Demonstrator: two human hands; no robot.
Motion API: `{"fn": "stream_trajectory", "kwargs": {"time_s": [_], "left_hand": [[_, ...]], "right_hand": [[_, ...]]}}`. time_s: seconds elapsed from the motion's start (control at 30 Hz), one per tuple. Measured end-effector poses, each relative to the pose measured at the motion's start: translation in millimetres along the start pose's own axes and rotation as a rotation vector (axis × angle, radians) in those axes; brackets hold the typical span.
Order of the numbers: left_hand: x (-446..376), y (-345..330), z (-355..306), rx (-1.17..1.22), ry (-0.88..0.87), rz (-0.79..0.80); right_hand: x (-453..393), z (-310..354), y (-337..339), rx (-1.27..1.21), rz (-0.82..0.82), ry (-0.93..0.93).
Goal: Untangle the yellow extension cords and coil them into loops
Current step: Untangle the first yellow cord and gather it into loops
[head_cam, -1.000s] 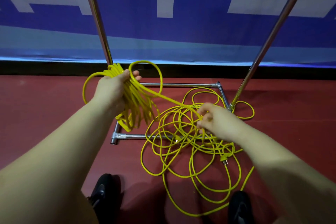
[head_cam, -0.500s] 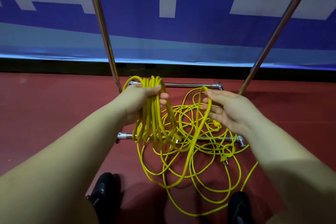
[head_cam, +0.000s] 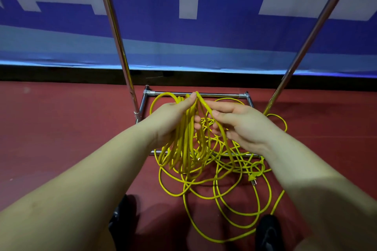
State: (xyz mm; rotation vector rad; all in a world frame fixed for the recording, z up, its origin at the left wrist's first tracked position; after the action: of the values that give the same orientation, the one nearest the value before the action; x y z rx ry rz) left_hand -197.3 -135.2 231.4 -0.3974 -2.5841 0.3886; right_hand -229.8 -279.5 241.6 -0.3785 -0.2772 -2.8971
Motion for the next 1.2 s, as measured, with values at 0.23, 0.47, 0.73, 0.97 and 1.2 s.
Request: {"fn": "stream_trajectory", "kwargs": {"time_s": [0.23,0.47,0.73,0.97,1.2], "left_hand": [[-1,-1,0,0.003,-0.047,-0.057],[-5,2,-10,0.295,-0.12,-0.107],[-13,46,-38,0.774,-0.226,-0.217],[-13,53,-39,0.639,-0.257,-0.095],[2,24,-23,0.194,-0.236,0.062]], "right_hand": [[-2,-5,-10,0.091,-0.068,0.009],[3,-11,-18,0.364,0.113,0.011],[4,-59,6,1.148,0.356,-0.18],[9,-34,33,0.336,0.023,-0.3],[10,-3,29,-0.633,-0.174,-0.226]]}}
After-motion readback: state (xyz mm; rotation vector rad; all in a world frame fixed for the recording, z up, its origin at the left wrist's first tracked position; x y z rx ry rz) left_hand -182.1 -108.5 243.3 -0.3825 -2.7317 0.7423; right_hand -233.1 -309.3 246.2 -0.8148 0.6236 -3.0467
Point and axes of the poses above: each hand's wrist, its own x-axis away from the middle knuckle, its own y-axis out of the back of the hand, z = x × y, the point moved 3 cm from there along -x, towards the middle knuckle, and after that the axes turned 14 degrees about x, right-handed, at the moved point
